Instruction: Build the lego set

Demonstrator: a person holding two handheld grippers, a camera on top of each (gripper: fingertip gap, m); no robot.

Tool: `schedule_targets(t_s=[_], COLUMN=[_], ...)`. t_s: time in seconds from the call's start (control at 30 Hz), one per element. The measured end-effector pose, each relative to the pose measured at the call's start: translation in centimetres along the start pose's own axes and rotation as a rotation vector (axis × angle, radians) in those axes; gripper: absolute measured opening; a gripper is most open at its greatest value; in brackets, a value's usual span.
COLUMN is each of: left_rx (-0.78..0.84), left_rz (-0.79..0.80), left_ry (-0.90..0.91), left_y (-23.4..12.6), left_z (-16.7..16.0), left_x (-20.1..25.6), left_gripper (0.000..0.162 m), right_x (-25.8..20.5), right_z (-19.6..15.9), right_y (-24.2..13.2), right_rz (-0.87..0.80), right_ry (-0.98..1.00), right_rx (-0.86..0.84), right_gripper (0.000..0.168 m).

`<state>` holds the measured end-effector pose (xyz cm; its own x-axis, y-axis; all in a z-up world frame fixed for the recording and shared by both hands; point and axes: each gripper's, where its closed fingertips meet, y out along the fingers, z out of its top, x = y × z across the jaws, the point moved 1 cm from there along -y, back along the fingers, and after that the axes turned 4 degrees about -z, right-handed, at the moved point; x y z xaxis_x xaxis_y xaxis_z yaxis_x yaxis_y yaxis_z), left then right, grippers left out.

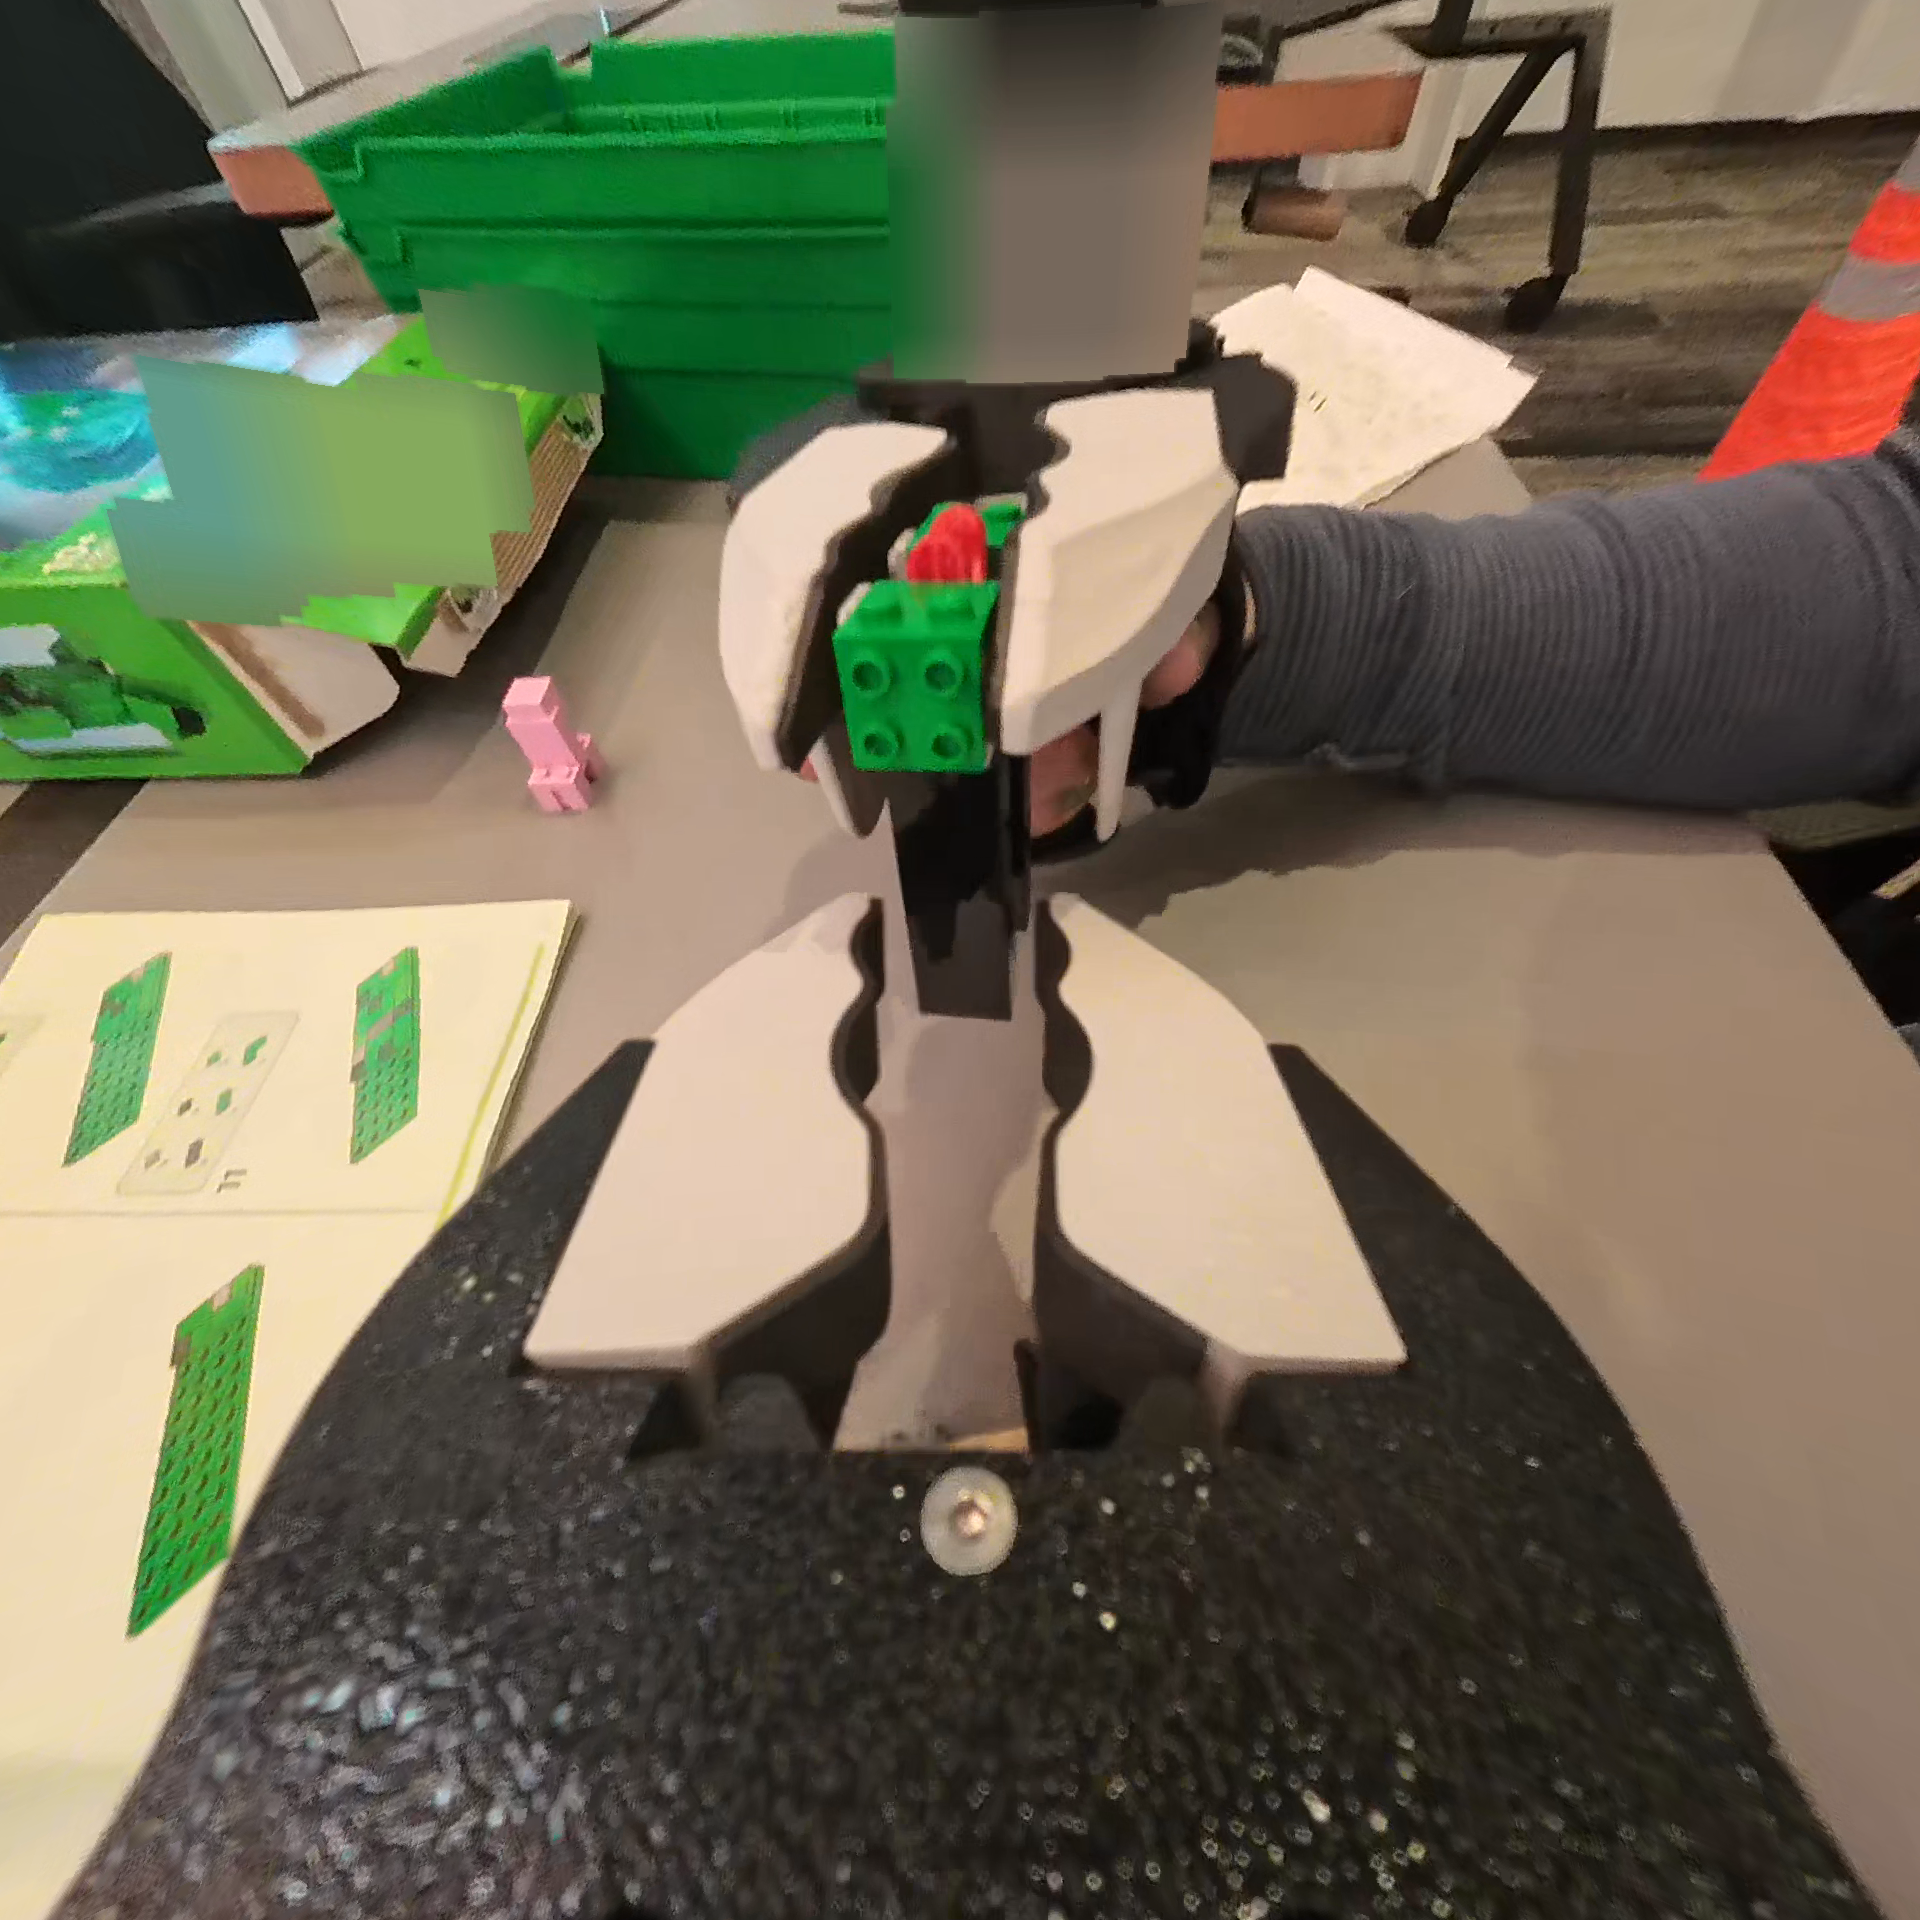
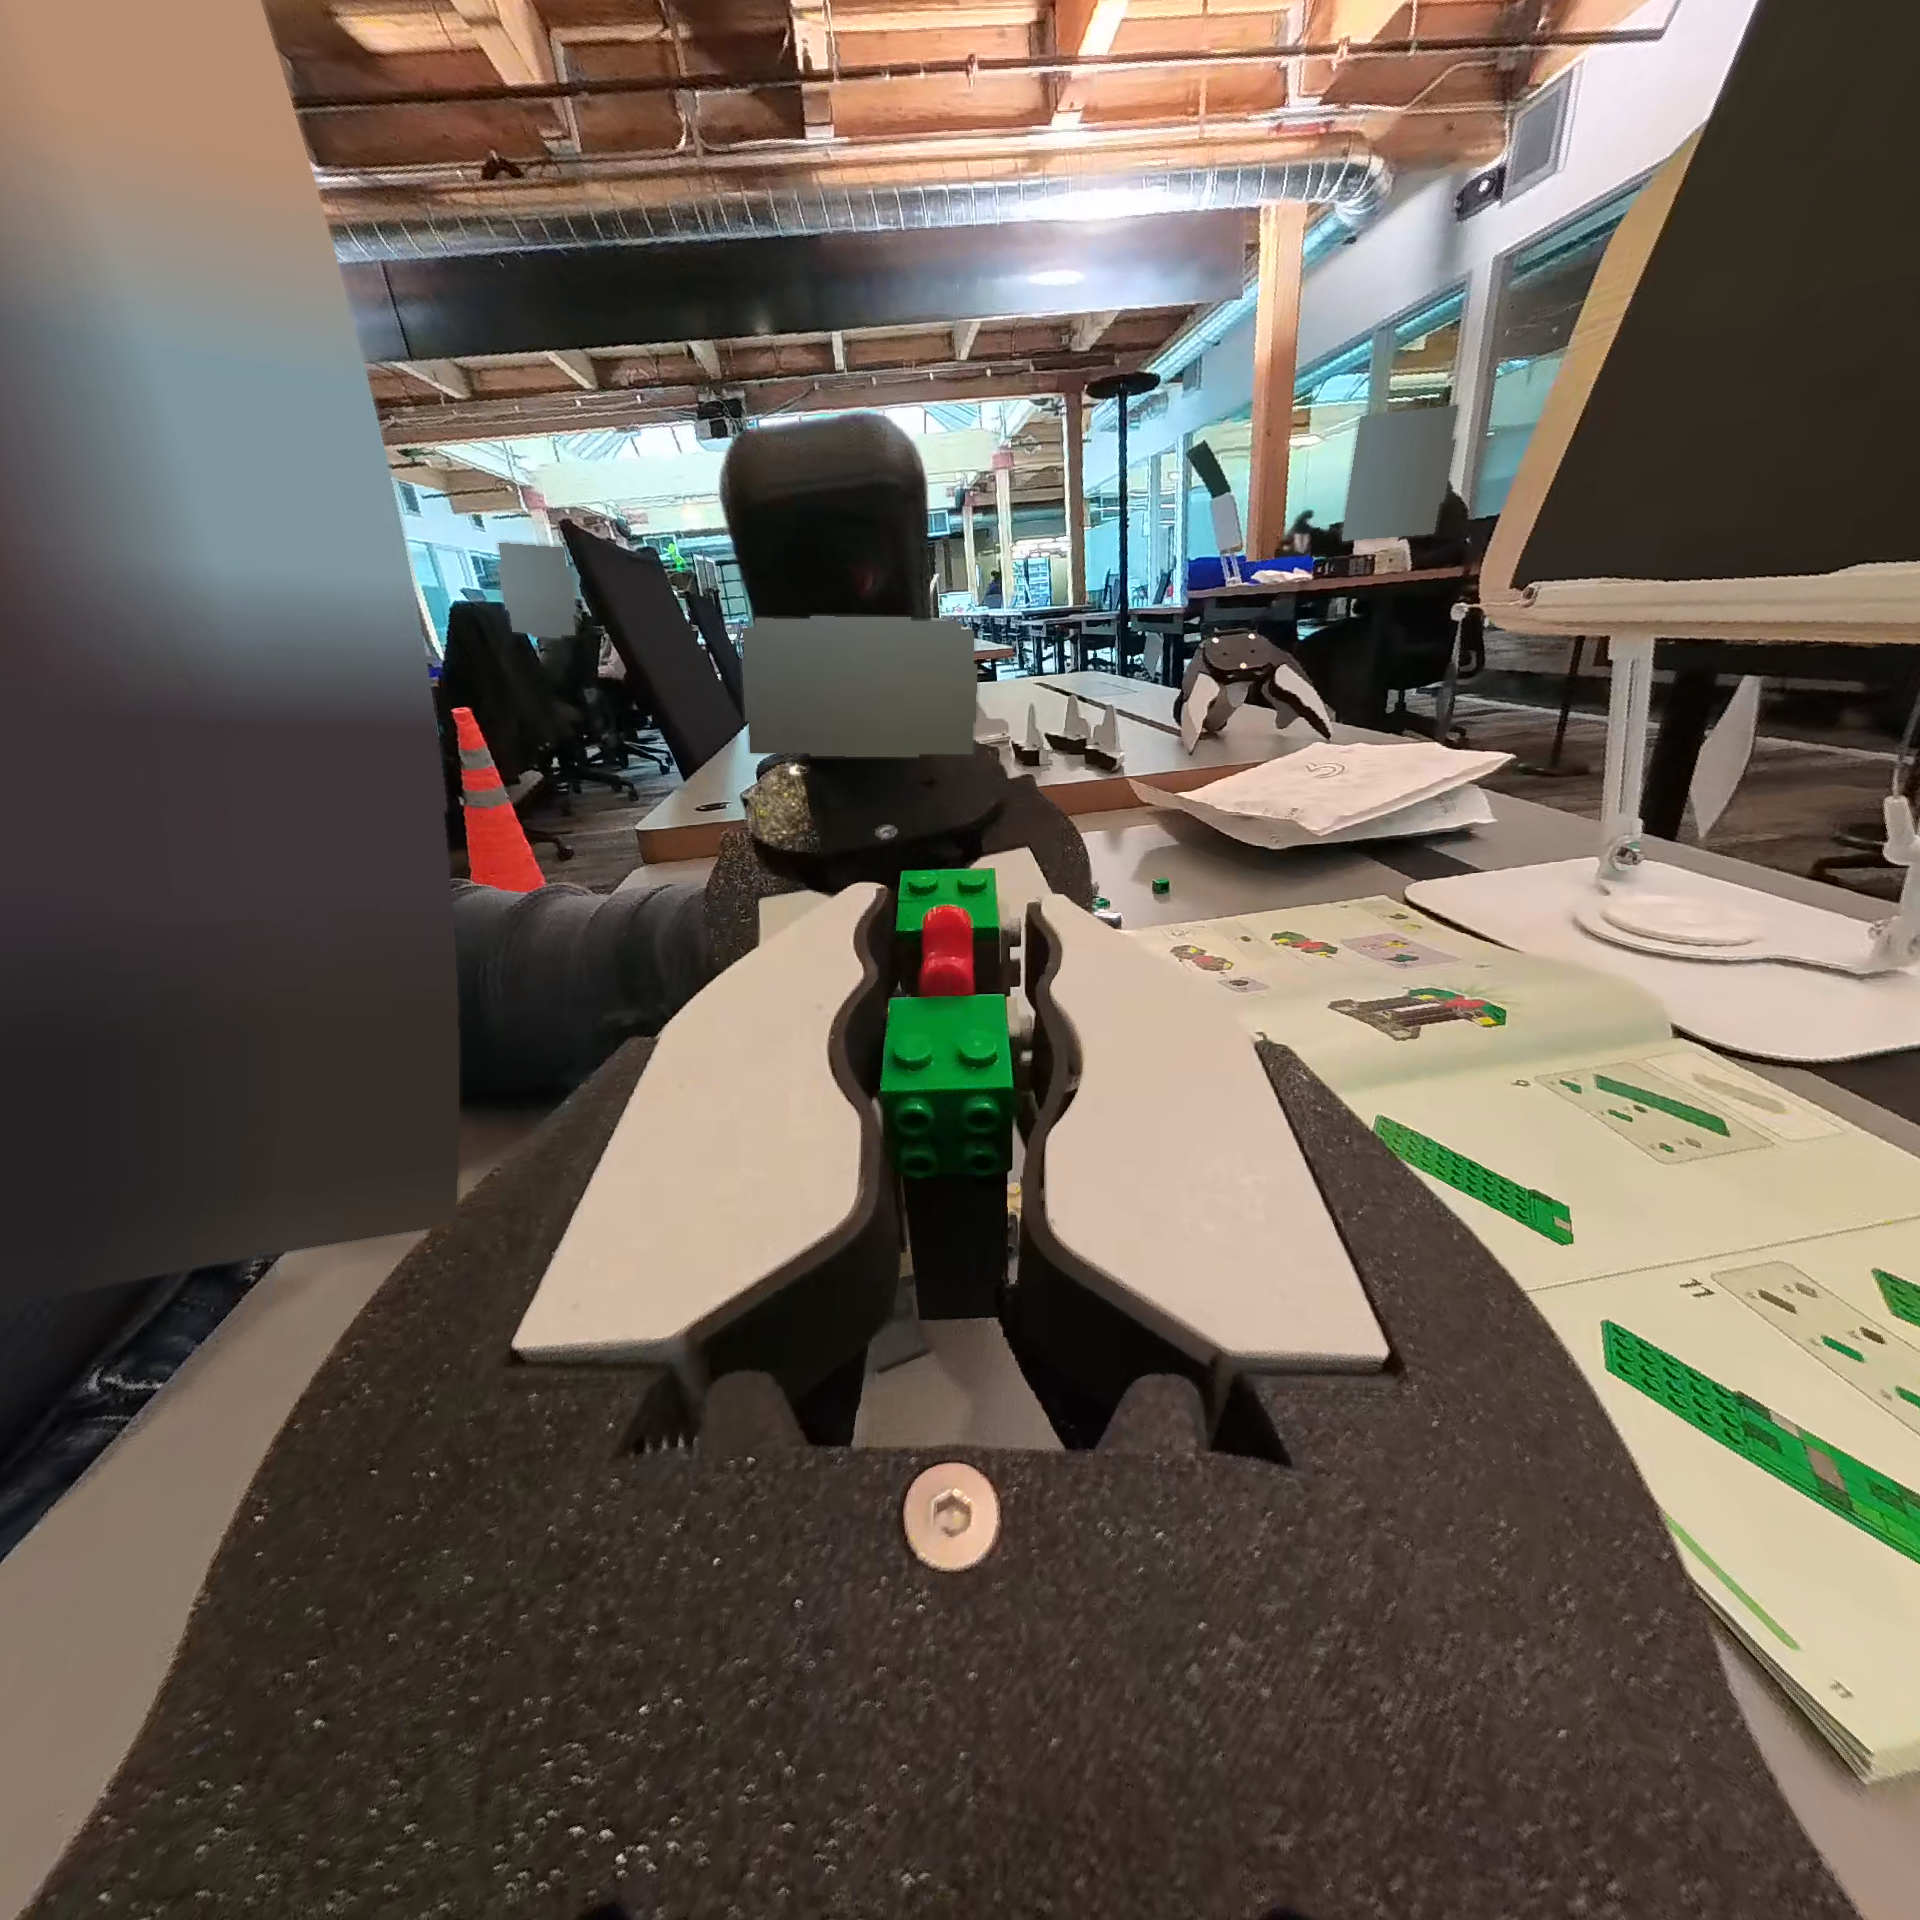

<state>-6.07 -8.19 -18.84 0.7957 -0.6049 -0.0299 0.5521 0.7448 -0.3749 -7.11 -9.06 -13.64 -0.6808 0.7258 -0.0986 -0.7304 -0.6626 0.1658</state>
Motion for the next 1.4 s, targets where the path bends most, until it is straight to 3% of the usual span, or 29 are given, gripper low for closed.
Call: schedule_targets(t_s=[0.1, 0.2, 0.27, 0.47, 0.53, 0.7, 0.73, 0.83, 1.03, 1.13, 1.3, 1.4], left_rx=[0.043, 0.029, -0.01, -0.073, -0.084, -0.075, -0.086, -0.122, -0.194, -0.242, -0.327, -0.346], left_rz=[-0.01, -0.012, -0.007, -0.085, -0.096, 0.046, 0.078, 0.133, 0.141, 0.117, 0.126, 0.114], left_ry=[-0.03, -0.081, -0.101, -0.11, -0.101, -0.082, -0.064, -0.024, -0.036, -0.068, -0.058, -0.072], left_y=[0.1, 0.0, -0.2, 0.0, 0.3, -0.8, -1.5, -4.0, -6.4, -6.1, -5.6, -5.0], left_z=[0.5, 0.2, -0.5, -1.4, -1.5, -1.5, -1.7, -2.7, -5.9, -7.5, -9.3, -9.8], left_x=[-0.1, -0.5, -0.9, -0.1, 0.2, -0.8, -0.9, -0.6, 0.4, 0.9, 0.8, 0.5], left_gripper=[0.018, 0.018, 0.017, 0.017, 0.017, 0.058, 0.058, 0.055, 0.056, 0.059, 0.066, 0.07], right_x=[0.1, 0.8, 1.2, 0.8, 0.6, 2.4, 2.6, 2.2, 2.0, 2.1, 2.7, 3.7], right_z=[0.3, 0.5, 0.4, -1.5, -1.9, -2.1, -2.4, -3.6, -7.9, -9.1, -9.7, -9.4], right_y=[-0.1, -0.6, -1.4, -2.7, -2.7, -3.9, -4.5, -5.9, -8.1, -8.3, -7.9, -7.4], right_rz=[-0.009, -0.051, -0.065, -0.04, -0.051, -0.18, -0.194, -0.122, 0.031, 0.092, 0.124, 0.062], right_ry=[0.003, 0.011, 0.012, -0.003, -0.059, 0.083, 0.139, 0.334, 0.611, 0.661, 0.731, 0.683], right_rx=[0.013, -0.014, -0.066, -0.277, -0.324, -0.431, -0.47, -0.629, -1.279, -1.513, -1.656, -1.628], right_gripper=[0.023, 0.043, 0.045, 0.034, 0.021, 0.021, 0.021, 0.021, 0.021, 0.021, 0.022, 0.04])
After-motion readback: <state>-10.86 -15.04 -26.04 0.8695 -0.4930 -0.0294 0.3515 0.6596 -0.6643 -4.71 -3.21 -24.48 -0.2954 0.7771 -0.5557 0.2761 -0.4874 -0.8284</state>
